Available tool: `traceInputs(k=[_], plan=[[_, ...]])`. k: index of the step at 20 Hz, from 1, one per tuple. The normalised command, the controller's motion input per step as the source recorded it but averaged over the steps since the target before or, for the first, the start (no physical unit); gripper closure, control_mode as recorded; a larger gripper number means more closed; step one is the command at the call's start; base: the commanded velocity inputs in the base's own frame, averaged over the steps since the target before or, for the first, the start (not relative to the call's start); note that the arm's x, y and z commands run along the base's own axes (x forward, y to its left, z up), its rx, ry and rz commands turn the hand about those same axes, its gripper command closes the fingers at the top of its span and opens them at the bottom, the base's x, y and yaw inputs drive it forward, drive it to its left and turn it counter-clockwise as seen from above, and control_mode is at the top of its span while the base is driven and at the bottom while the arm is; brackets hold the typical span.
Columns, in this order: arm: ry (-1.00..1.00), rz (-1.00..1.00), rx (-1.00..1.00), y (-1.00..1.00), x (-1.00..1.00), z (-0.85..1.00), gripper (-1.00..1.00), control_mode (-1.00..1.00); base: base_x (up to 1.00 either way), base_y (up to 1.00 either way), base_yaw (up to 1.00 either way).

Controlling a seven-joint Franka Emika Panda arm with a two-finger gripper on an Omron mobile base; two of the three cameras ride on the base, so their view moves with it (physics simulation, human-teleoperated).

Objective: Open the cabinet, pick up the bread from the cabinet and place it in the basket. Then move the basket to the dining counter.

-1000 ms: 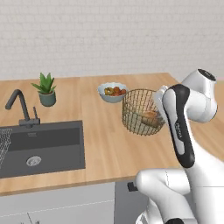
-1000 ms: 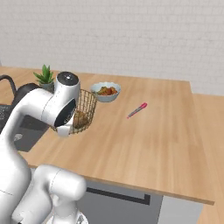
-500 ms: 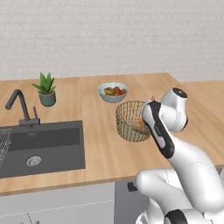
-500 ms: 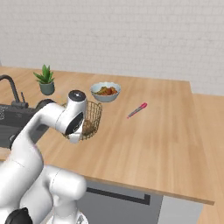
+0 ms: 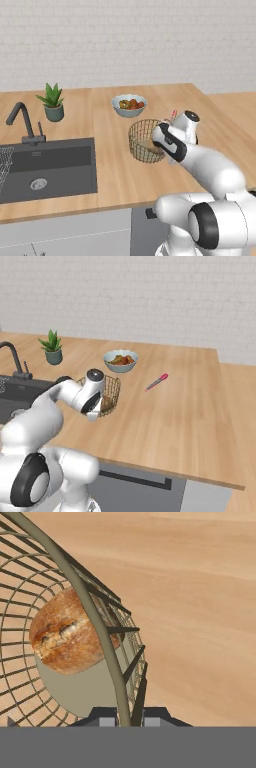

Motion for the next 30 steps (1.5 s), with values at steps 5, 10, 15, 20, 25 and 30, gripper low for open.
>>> traceInputs(k=[5,10,15,20,25,30], plan=[[0.0,0.0,0.0,0.0,0.34,-0.49,1.0,-1.0,0.0,0.0,0.0],[0.0,0.0,-0.03,0.0,0.16,-0.54,1.0,-1.0,0.0,0.0,0.0],[0.0,0.0,0.0,0.0,0.17,-0.25,1.0,-1.0,0.0,0.0,0.0],[0.07,0.0,0.0,0.12,0.0,0.0,-1.0,-1.0,0.0,0.0,0.0],[0.08,0.0,0.0,0.08,0.02,0.0,-1.0,-1.0,0.0,0.0,0.0],[0.11,0.0,-0.04,-0.01,0.0,0.27,-1.0,-1.0,0.0,0.0,0.0]])
